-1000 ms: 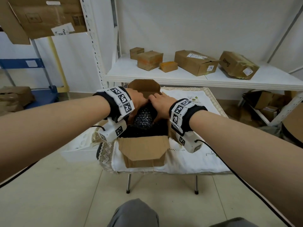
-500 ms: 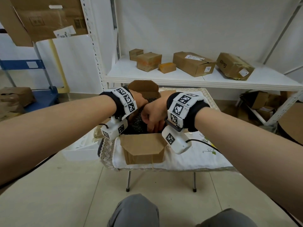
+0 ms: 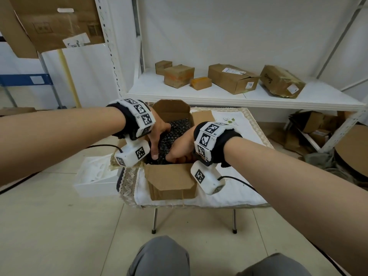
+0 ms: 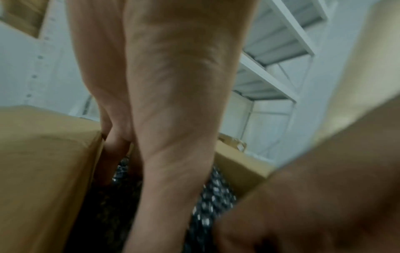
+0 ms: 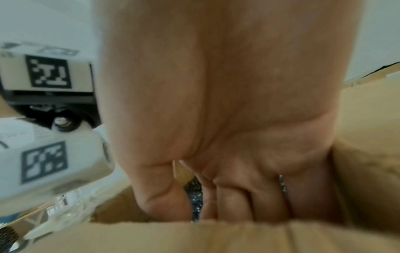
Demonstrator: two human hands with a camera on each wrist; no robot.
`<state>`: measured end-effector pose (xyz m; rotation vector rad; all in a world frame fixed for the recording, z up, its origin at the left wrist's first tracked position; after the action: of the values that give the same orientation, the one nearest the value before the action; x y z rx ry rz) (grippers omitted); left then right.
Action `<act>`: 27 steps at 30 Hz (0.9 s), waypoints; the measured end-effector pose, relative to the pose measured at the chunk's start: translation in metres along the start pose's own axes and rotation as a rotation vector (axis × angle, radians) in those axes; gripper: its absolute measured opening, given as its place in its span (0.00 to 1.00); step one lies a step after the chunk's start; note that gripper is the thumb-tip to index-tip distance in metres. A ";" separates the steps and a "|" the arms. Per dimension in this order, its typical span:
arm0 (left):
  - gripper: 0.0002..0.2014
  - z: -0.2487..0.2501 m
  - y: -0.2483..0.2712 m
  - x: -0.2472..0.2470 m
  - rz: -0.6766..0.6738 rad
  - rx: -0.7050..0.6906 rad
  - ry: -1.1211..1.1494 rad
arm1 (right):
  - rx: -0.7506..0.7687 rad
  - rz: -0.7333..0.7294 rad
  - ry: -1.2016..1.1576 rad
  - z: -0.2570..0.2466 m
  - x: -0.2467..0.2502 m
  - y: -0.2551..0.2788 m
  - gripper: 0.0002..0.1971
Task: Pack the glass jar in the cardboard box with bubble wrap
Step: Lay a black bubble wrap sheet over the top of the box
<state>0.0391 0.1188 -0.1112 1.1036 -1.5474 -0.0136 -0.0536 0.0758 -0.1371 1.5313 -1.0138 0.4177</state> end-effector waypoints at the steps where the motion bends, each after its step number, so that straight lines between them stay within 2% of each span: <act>1: 0.62 0.004 -0.001 -0.003 0.013 0.004 -0.040 | 0.007 0.021 -0.021 0.000 -0.001 0.000 0.18; 4: 0.66 0.008 -0.006 -0.006 0.053 -0.005 -0.112 | 0.006 0.023 -0.062 0.000 0.000 0.002 0.18; 7: 0.62 0.005 -0.004 -0.002 0.072 -0.019 -0.086 | 0.032 0.019 -0.120 0.003 0.006 0.006 0.10; 9: 0.54 0.004 -0.002 0.000 0.051 -0.061 -0.051 | 0.095 0.092 -0.241 0.006 0.012 0.007 0.04; 10: 0.47 0.004 -0.001 0.000 0.035 -0.097 -0.024 | 0.140 0.111 -0.352 0.007 0.015 0.008 0.02; 12: 0.31 0.002 -0.003 0.001 0.010 -0.173 0.053 | 0.248 0.093 -0.545 0.005 0.018 0.011 0.09; 13: 0.28 0.000 -0.004 0.001 -0.006 -0.199 0.085 | 0.284 0.052 -0.589 0.001 0.018 0.014 0.11; 17: 0.37 -0.011 -0.014 0.004 -0.010 -0.175 0.116 | 0.292 -0.116 -0.553 -0.014 0.008 0.014 0.14; 20: 0.37 -0.017 -0.020 0.004 -0.015 -0.155 0.085 | 0.198 -0.189 -0.515 -0.021 -0.002 0.003 0.11; 22: 0.36 -0.017 -0.023 0.006 -0.020 -0.161 0.073 | 0.121 -0.198 -0.461 -0.025 -0.010 -0.001 0.09; 24: 0.35 -0.017 -0.025 0.008 -0.017 -0.158 0.058 | 0.053 -0.186 -0.424 -0.030 -0.019 -0.003 0.15; 27: 0.34 -0.019 -0.027 0.008 -0.014 -0.130 0.067 | 0.072 -0.115 -0.321 -0.040 -0.026 -0.006 0.19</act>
<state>0.0710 0.1095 -0.1141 1.0028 -1.4585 -0.0846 -0.0524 0.1222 -0.1506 1.7483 -1.1586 0.1297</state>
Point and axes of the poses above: each hand's wrist, its own y-axis away from the middle knuckle, its own x-axis out of the back of the hand, z = x × y, the point moved 5 cm from there along -y, towards the middle knuckle, and after that the axes turned 4 degrees about z, right-handed, at the moved point
